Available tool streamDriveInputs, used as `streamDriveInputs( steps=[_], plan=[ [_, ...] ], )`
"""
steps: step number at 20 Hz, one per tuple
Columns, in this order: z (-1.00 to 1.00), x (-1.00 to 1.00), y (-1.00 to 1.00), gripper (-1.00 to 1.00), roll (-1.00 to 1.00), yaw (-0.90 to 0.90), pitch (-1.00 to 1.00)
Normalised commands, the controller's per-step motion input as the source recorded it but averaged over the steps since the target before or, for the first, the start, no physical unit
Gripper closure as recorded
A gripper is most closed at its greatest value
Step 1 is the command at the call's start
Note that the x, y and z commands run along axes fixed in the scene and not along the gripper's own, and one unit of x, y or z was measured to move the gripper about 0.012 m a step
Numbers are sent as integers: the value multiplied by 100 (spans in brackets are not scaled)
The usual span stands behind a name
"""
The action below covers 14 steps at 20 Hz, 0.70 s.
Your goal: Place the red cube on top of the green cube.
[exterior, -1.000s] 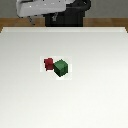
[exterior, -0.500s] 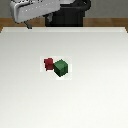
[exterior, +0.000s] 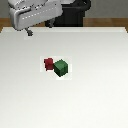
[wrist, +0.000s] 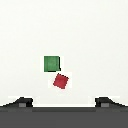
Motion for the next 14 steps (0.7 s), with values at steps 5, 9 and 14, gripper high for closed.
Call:
streamDriveInputs(
  steps=[5, 9, 14],
  plan=[
    [0, 0, 0, -100, 0, 0, 0],
    [-50, 0, 0, -100, 0, 0, 0],
    [-100, 0, 0, -100, 0, 0, 0]
  ],
)
